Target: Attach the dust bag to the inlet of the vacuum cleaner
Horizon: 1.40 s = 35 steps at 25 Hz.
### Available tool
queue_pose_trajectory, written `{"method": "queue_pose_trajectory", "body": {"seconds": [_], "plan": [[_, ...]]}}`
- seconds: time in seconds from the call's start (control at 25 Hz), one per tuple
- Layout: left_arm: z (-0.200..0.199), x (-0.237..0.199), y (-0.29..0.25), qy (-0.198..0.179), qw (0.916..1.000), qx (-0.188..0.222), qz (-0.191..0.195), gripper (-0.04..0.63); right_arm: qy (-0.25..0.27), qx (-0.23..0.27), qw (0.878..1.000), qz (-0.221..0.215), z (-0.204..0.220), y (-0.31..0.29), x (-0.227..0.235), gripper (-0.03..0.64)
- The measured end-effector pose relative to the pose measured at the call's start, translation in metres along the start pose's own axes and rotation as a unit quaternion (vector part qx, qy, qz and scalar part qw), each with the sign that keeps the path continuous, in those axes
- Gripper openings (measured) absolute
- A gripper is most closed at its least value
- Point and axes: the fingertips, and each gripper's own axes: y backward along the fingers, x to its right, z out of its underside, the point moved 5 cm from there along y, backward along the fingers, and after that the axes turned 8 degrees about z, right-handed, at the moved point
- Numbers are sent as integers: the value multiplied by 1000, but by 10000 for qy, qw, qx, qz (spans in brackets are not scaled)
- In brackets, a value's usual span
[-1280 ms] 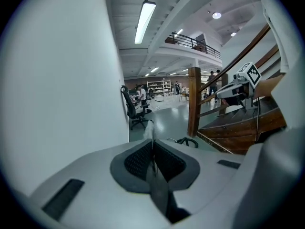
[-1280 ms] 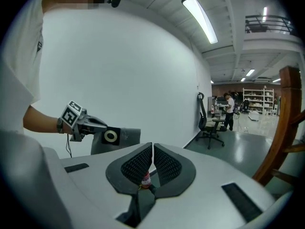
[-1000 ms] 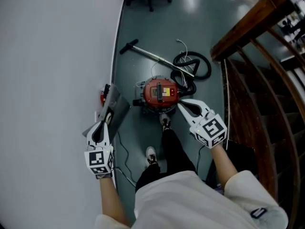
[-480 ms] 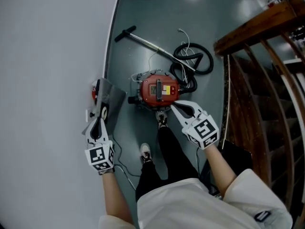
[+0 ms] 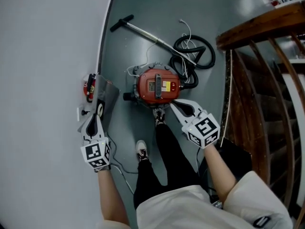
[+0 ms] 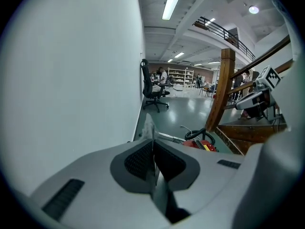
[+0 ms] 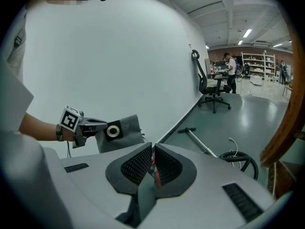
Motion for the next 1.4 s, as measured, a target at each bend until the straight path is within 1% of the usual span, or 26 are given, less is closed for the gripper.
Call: {"method": "queue_pose_trajectory", "body": {"seconds": [0.12, 0.32, 0.56, 0.76, 1.2, 1.4], "plan": [[16, -1, -13, -58, 9999, -122, 43, 18, -34, -83, 10000, 17, 9, -11, 7, 32], [42, -2, -36, -30, 9993, -347, 114, 18, 72, -254, 9996, -23, 27, -31, 13, 32], [59, -1, -56, 44, 9987, -464, 182, 17, 125, -392, 9991, -120, 39, -48, 12, 32], [74, 0, -74, 104, 9985, -491, 217, 17, 105, -482, 9987, -93, 53, -64, 21, 32], [115, 1, -113, 195, 9975, -636, 225, 17, -231, -645, 9976, -48, 99, -109, 55, 32], [129, 0, -133, 207, 9972, -690, 223, 17, -276, -669, 9974, -48, 113, -126, 68, 32]]}}
